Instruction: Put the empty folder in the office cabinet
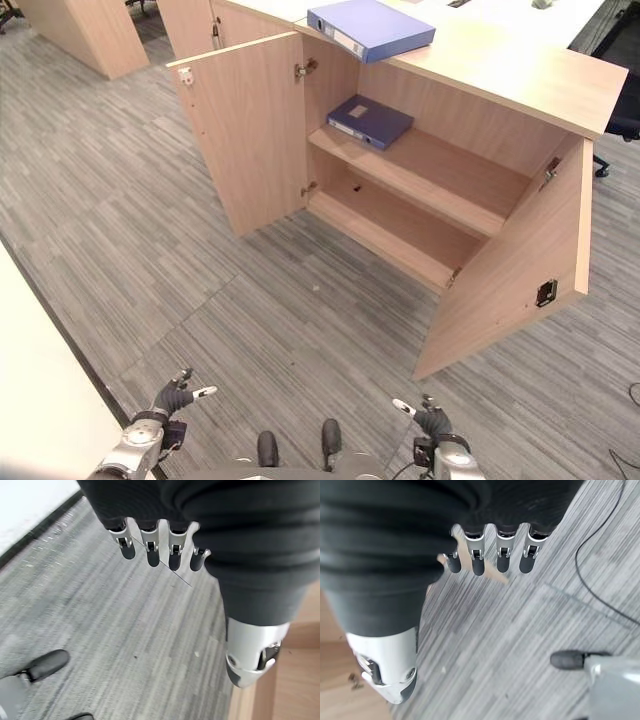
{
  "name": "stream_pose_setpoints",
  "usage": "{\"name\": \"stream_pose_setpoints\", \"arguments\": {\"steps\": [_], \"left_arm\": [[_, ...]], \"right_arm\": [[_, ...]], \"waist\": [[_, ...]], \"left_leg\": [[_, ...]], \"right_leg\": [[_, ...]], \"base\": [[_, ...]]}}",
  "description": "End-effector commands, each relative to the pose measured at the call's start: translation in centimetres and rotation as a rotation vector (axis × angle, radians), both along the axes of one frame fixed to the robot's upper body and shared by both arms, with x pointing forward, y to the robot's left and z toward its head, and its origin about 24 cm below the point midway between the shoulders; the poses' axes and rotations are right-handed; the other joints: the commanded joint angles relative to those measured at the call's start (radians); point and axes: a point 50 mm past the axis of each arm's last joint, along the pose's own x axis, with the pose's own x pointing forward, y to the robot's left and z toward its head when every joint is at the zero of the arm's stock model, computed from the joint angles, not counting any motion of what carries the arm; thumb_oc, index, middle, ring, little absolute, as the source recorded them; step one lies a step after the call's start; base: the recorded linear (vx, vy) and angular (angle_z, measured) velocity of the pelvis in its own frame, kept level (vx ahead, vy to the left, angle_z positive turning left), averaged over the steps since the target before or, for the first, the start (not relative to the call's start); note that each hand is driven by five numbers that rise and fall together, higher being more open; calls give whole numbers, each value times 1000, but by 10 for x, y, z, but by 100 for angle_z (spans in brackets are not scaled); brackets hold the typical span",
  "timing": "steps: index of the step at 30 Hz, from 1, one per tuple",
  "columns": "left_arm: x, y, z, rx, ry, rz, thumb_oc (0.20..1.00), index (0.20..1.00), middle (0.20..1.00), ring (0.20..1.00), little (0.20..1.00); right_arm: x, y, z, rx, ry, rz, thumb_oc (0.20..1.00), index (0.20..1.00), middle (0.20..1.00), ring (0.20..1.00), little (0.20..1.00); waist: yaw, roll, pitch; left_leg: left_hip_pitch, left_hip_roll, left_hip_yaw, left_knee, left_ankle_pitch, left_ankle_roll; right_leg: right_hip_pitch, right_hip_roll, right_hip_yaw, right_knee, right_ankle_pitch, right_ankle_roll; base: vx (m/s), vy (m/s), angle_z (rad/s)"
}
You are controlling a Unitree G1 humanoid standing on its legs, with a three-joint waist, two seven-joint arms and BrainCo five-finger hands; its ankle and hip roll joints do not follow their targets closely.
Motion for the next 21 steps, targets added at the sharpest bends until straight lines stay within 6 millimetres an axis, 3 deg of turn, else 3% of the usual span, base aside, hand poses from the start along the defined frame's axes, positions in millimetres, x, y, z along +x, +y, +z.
{"name": "stream_pose_setpoints", "arguments": {"steps": [1,4,6,7,9,12,13,14,16,21], "left_arm": [[27,-4,15,8,-99,-46,1000,1000,1000,1000,1000],[25,-4,14,14,-93,-58,1000,1000,1000,1000,1000],[28,-6,17,-4,-119,-43,1000,1000,1000,1000,1000],[34,-10,21,-19,-147,-44,1000,1000,1000,1000,1000],[40,-15,22,-25,-157,-50,1000,1000,1000,1000,1000],[40,-21,21,-47,-158,-52,1000,1000,1000,1000,1000],[36,-21,19,-43,-146,-52,1000,1000,1000,1000,1000],[33,-22,15,-42,-129,-48,1000,1000,1000,1000,1000],[30,-20,13,-40,-118,-31,1000,1000,1000,1000,1000],[11,-7,4,-27,-65,41,1000,1000,1000,1000,1000]], "right_arm": [[15,-15,12,-25,-103,-60,1000,1000,1000,1000,1000],[8,-17,11,-32,-78,-54,1000,1000,1000,1000,1000],[11,-22,14,-43,-88,-48,1000,1000,1000,1000,1000],[16,-25,17,-52,-102,-48,1000,1000,1000,1000,1000],[19,-32,21,-77,-99,-47,1000,1000,1000,1000,1000],[22,-35,22,-89,-98,-50,1000,1000,1000,1000,1000],[23,-36,24,-95,-103,-49,1000,1000,1000,1000,1000],[26,-37,25,-102,-107,-40,1000,1000,1000,1000,1000],[25,-40,24,-120,-83,-35,1000,1000,1000,1000,1000],[23,-30,18,-110,-40,8,1000,1000,1000,1000,1000]], "waist": [[6,6,-9],[-4,26,-25],[-7,30,-18],[4,17,12],[14,-7,38],[46,-12,40],[63,2,31],[89,21,29],[119,17,32],[167,16,11]], "left_leg": [[131,-104,-64,3,-165,1],[172,-73,-72,26,-192,-35],[139,-32,-57,189,-210,-73],[53,-19,-61,373,-158,-80],[-74,-6,-71,618,-97,-78],[-116,32,-59,484,-103,-60],[-117,46,-73,303,-63,-83],[-139,69,-92,149,32,-115],[-235,101,-96,32,71,-138],[-321,235,-8,21,145,-181]], "right_leg": [[-75,4,-7,-46,95,95],[-63,1,-20,-33,82,87],[-40,-16,-22,-8,45,62],[-9,-32,-21,2,22,34],[40,-58,-8,1,-3,-4],[115,-90,7,-27,-36,8],[141,-91,16,-60,-41,29],[175,-89,16,-89,-51,49],[232,-119,23,-113,-87,64],[332,-175,94,-113,-188,110]], "base": [[512,-56,40],[397,-84,9],[324,-186,4],[207,-203,5],[310,-176,-14],[366,100,-32],[486,290,-58],[511,285,-83],[502,232,-48],[499,331,-34]]}}
